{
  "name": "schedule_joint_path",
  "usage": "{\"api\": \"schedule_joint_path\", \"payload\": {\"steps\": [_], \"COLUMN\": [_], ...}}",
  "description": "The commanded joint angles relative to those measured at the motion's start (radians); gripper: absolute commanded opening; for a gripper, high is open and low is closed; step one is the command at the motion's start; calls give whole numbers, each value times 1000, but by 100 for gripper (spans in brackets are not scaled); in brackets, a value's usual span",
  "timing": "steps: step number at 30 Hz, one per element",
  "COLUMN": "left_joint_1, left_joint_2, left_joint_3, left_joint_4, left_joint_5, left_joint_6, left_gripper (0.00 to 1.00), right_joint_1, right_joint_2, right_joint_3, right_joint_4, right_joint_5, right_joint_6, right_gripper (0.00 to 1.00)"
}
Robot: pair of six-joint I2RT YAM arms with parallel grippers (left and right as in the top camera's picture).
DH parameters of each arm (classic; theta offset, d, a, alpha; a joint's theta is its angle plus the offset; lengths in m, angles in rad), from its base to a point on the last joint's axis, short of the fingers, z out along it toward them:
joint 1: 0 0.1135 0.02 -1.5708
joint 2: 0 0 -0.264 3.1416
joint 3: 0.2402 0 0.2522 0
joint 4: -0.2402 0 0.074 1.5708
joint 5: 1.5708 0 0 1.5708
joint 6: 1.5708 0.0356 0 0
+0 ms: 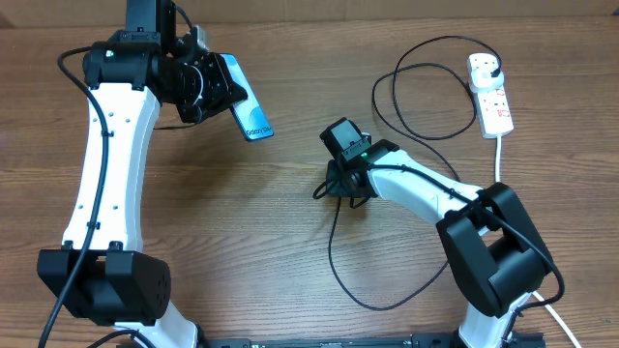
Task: Plug charger to phone and switch on socket
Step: 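Close the right gripper on the USB-C plug and lift it, then move the plug with the right gripper toward the phone's bottom port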
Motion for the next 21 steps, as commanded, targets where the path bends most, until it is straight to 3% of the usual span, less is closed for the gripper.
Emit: {"api": "schedule_joint_path", "payload": {"steps": [1, 7, 16, 21], "left_joint_1": [-5, 17, 75, 92], "left_joint_2": [-2, -2, -2, -2], "left_joint_3": [2, 2, 2, 2], "left_joint_4": [15, 57, 63, 63], "left_joint_5": [105, 254, 581, 639], "left_joint_6": [-13, -13, 48, 58], "left_gripper": [4, 4, 4, 4], "right_joint_1": [-27, -100, -207, -217], "right_joint_2": [-95, -221, -357, -361], "right_joint_3": [33, 33, 33, 33], "right_joint_4": [-4, -66, -97, -130], "right_joint_5": [-85, -254, -862, -1154], "right_joint_6": [-2, -19, -232, -365], "right_gripper": [4, 4, 4, 4]}}
